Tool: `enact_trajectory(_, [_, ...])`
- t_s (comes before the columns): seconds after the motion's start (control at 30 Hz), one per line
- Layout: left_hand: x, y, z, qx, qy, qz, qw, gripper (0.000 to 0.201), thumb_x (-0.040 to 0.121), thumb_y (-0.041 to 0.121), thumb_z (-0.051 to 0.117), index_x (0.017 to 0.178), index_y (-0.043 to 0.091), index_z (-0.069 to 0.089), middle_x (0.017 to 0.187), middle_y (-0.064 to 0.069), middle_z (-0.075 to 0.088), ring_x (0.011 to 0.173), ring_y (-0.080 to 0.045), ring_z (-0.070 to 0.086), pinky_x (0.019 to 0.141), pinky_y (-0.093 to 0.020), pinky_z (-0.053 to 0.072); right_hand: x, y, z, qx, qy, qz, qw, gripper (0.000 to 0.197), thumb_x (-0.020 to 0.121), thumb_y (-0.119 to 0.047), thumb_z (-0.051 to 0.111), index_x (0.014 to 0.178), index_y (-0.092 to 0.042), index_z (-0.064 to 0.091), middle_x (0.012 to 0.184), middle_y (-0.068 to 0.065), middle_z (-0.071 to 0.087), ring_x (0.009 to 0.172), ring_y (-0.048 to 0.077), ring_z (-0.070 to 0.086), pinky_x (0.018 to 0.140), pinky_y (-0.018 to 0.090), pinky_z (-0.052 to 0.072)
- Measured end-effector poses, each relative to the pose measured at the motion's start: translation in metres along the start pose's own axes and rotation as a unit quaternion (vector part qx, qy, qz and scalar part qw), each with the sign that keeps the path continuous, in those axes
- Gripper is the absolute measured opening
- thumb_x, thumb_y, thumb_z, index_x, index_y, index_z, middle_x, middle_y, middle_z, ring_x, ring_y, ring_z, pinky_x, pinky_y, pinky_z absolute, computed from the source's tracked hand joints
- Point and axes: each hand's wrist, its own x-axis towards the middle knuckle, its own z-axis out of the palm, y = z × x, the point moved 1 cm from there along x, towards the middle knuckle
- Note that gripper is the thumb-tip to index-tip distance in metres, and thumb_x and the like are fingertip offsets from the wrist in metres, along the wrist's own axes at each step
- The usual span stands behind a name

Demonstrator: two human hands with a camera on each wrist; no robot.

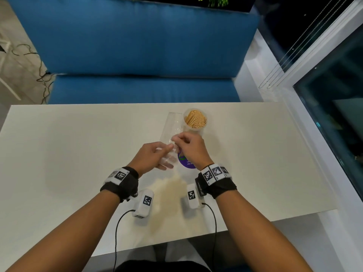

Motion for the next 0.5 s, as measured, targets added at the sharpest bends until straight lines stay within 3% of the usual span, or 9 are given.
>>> enact_trajectory(0.13, [-0.001,-0.003,-0.011,0.013,0.085,0.046,0.995,0.041,0.091,0.055,0.068,0.107,0.018,0.073,0.097,-0.001,0.078,0.088,-0.023,0.076,0.079,-0.044,0.06,-0.009,0.005,0.001,0.006,-0.015,0.022,1.0,0.014,0.098,-0.02,0.071,0.096,-0.007,0.077,0.074,0.006,0.074,0.06,0.012,0.067,0.062,0.031,0.056])
enact_trajectory(0.27, [0.0,-0.005,-0.02,-0.034,0.169,0.082,0.982,0.024,0.095,0.036,0.07,0.104,0.015,0.073,0.094,-0.007,0.077,0.078,-0.027,0.073,0.065,-0.037,0.056,-0.018,0.008,0.009,-0.001,-0.044,0.025,0.999,0.014,0.098,-0.019,0.071,0.098,-0.007,0.079,0.077,0.009,0.076,0.06,0.01,0.065,0.057,0.027,0.053])
enact_trajectory(0.37, [0.003,-0.013,-0.024,-0.092,0.177,0.043,0.979,0.021,0.098,0.024,0.067,0.106,0.005,0.072,0.103,-0.02,0.073,0.074,-0.026,0.071,0.061,-0.034,0.055,-0.02,0.013,0.011,0.001,-0.042,0.037,0.998,0.016,0.099,-0.016,0.068,0.102,-0.005,0.079,0.077,0.011,0.076,0.057,0.01,0.063,0.054,0.02,0.05])
enact_trajectory(0.43, [0.004,-0.014,-0.023,-0.116,0.153,0.021,0.981,0.031,0.096,0.033,0.069,0.111,0.006,0.069,0.105,-0.017,0.073,0.079,-0.027,0.072,0.065,-0.037,0.057,-0.02,0.014,0.015,-0.022,-0.055,0.03,0.998,0.015,0.1,-0.014,0.067,0.101,-0.005,0.079,0.074,0.01,0.075,0.057,0.011,0.063,0.053,0.016,0.048])
enact_trajectory(0.5, [0.005,-0.012,-0.024,-0.112,0.169,0.034,0.979,0.039,0.091,0.043,0.073,0.113,0.011,0.068,0.101,-0.01,0.075,0.079,-0.025,0.072,0.068,-0.039,0.058,-0.019,0.015,0.021,-0.034,-0.073,0.027,0.996,0.014,0.1,-0.014,0.067,0.1,-0.006,0.079,0.072,0.007,0.074,0.057,0.013,0.064,0.054,0.015,0.047])
